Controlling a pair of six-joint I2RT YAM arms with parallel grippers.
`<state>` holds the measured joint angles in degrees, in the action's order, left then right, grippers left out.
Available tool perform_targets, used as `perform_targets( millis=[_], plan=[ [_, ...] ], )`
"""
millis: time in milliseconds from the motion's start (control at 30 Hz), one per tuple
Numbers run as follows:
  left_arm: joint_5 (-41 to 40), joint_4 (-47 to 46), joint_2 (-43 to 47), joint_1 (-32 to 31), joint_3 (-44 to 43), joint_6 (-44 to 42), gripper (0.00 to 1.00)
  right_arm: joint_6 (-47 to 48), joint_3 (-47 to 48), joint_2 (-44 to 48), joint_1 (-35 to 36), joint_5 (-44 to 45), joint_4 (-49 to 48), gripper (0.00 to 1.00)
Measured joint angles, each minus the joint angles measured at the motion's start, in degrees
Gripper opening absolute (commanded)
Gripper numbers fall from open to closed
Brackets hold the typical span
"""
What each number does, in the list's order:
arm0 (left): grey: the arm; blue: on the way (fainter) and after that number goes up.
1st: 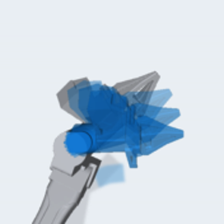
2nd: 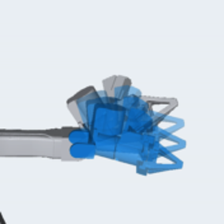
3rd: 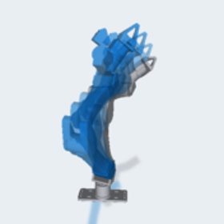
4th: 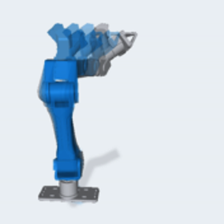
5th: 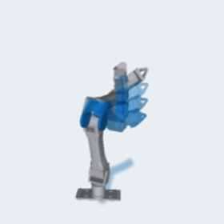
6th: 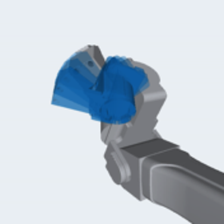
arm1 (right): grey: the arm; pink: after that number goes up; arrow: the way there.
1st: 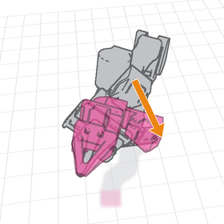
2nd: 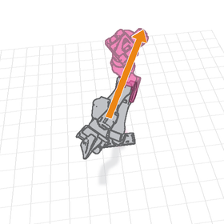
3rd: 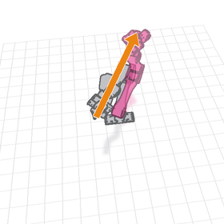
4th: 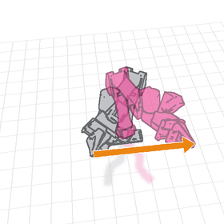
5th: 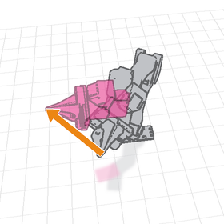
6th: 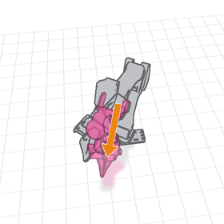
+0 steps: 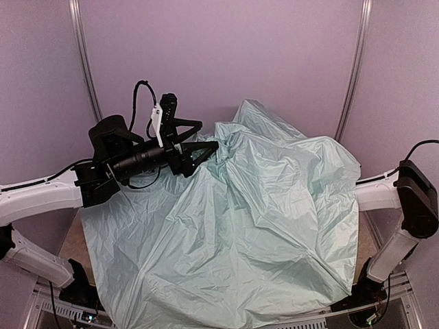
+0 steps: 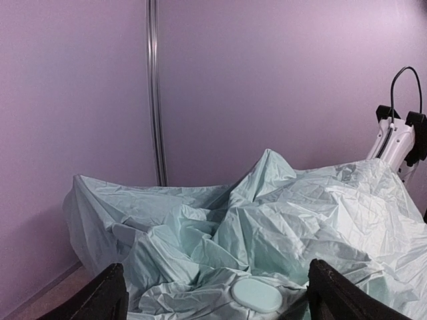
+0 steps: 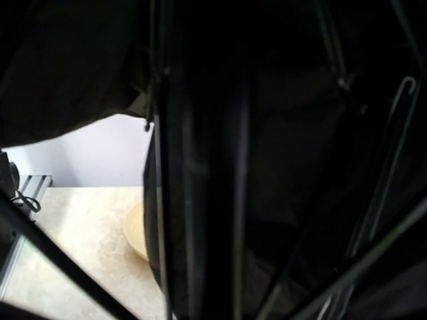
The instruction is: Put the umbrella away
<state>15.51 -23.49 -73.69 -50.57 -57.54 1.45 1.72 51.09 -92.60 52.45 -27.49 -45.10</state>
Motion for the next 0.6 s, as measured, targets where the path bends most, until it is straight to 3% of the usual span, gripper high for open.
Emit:
perform_targets(
  millis=[133, 300, 433, 600],
  plan=[
    [-1.01, 1.84, -1.33, 0.09, -0.74, -1.14, 0.9, -0.13, 0.0, 0.0, 0.0, 0.15, 1.46, 0.0],
    [-0.61, 5.14, -3.96, 0.72, -2.38, -1.44, 0.79, 1.03, -0.15, -0.04, 0.0, 2.27, 4.39, 0.0],
    [2.14, 9.79, -4.79, 1.27, -2.8, -1.03, 0.63, 3.45, -0.28, -0.13, -0.02, 5.22, 8.35, 0.0],
    [4.98, 16.02, -4.81, 1.36, -3.54, -0.81, 0.34, 7.3, -0.37, -0.13, 0.0, 8.48, 11.47, 0.0]
  ],
)
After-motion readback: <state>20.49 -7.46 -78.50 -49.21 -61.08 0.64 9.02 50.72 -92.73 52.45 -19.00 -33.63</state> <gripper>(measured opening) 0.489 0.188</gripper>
